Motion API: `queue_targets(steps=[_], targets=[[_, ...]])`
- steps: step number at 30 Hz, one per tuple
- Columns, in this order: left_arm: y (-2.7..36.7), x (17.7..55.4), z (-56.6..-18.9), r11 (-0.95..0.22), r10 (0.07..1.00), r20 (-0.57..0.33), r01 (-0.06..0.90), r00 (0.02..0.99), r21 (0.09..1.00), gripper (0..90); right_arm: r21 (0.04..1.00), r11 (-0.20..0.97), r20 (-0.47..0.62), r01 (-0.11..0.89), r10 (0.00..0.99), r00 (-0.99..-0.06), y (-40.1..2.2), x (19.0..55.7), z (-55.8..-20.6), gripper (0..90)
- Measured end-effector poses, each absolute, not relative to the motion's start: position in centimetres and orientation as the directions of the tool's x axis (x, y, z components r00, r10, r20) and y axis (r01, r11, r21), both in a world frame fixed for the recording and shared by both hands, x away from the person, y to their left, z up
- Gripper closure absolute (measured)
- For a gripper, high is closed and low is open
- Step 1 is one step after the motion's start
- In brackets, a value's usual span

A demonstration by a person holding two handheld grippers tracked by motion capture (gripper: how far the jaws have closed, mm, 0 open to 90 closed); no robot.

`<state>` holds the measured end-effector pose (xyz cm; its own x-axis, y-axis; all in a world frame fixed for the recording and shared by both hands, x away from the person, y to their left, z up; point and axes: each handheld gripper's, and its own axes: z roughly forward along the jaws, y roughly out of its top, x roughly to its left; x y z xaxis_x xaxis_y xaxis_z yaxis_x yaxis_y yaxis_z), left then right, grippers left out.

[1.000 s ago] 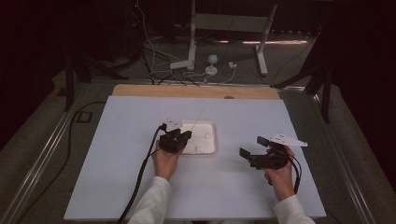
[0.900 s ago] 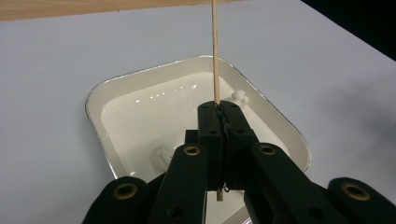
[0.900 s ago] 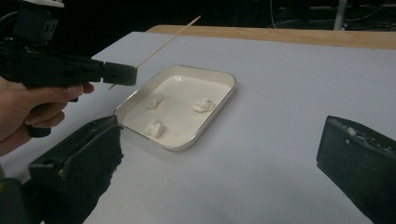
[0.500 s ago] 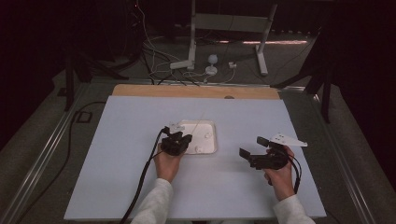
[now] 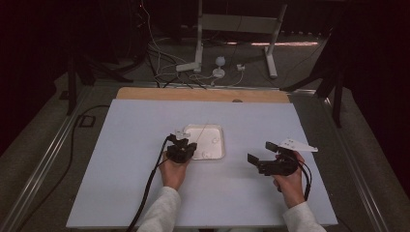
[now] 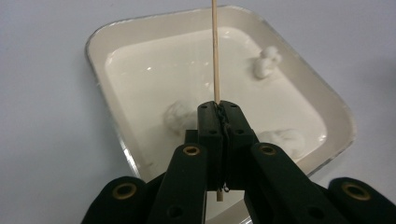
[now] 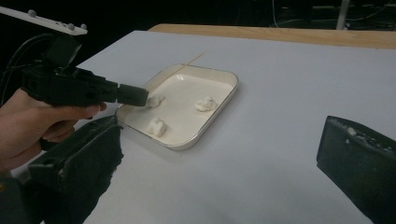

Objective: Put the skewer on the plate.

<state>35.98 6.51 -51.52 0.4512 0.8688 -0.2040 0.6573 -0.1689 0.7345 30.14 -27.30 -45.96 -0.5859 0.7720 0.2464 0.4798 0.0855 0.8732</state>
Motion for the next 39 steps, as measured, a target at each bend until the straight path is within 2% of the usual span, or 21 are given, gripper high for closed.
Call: queue_targets(steps=[9,13,25,31,39], targets=[[6.3,36.0,-51.8,-0.141,0.879,-0.223,0.677,0.421,0.723,88.4,0.873,0.088,0.247,0.48,0.769,-0.589,-27.2,30.1,-46.0,0.0],[6.2,35.9,-51.7,-0.133,0.877,-0.227,0.667,0.424,0.733,70.5,0.873,0.088,0.246,0.48,0.769,-0.59,-27.2,30.1,-46.0,0.0],[7.1,35.7,-50.3,-0.061,0.835,-0.304,0.626,0.459,0.778,29.9,0.873,0.088,0.247,0.48,0.769,-0.59,-27.1,30.1,-46.0,0.0],[8.1,35.1,-48.9,-0.053,0.818,-0.298,0.579,0.492,0.814,17.9,0.873,0.088,0.246,0.479,0.769,-0.59,-27.2,30.1,-46.0,0.0],[10.9,33.6,-46.5,-0.045,0.797,-0.277,0.51,0.537,0.859,8.3,0.878,0.089,0.242,0.47,0.766,-0.595,-27.2,30.0,-46.1,0.0]])
